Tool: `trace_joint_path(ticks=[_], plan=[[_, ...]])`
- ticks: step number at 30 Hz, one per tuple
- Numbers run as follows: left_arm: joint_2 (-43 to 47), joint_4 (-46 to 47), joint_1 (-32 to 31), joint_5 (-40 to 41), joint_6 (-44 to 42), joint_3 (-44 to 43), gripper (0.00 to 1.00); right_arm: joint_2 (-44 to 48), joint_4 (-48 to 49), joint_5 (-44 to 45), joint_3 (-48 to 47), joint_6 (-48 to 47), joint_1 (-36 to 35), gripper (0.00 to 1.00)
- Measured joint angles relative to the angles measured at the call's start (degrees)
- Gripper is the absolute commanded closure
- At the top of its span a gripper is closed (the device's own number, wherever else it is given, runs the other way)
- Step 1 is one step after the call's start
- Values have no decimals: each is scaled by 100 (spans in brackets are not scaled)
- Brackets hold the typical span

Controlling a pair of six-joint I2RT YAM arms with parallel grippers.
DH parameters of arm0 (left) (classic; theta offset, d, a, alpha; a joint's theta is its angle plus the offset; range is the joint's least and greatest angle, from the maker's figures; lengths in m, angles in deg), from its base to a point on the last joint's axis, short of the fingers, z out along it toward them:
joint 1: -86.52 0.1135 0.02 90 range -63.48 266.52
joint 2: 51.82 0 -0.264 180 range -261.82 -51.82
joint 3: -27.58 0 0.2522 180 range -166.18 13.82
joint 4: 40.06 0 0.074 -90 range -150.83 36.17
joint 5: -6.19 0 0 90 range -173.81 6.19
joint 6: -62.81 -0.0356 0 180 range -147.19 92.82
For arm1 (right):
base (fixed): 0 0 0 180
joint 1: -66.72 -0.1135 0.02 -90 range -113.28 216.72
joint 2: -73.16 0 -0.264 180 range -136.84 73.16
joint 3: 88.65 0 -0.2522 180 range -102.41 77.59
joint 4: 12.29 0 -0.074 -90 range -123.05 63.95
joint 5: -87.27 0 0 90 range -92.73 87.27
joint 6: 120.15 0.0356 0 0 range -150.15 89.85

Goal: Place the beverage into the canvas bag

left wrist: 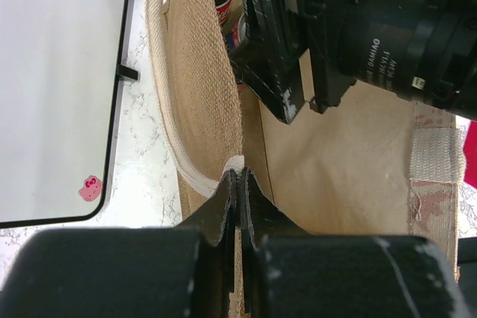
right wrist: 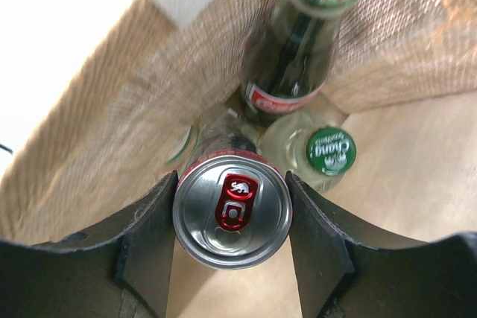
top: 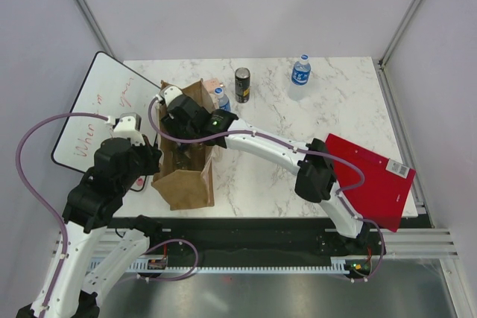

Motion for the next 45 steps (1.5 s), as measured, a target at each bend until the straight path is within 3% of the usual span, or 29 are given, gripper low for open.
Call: trace_joint_path(ticks=[31,35,38,45], plan=[[11,-11,0,2,2,0,98,-378,931,625,-170,-203,-94,100],[11,-13,0,7,0,0,98,-483,1080,640,-258,-297,-92,89],[13,-13,0,22,2,0,98,-520,1147,649,-269,-321,-92,100],[13,-15,0,57,2,0,98,-527,1121,647,-289,-280,-83,100]])
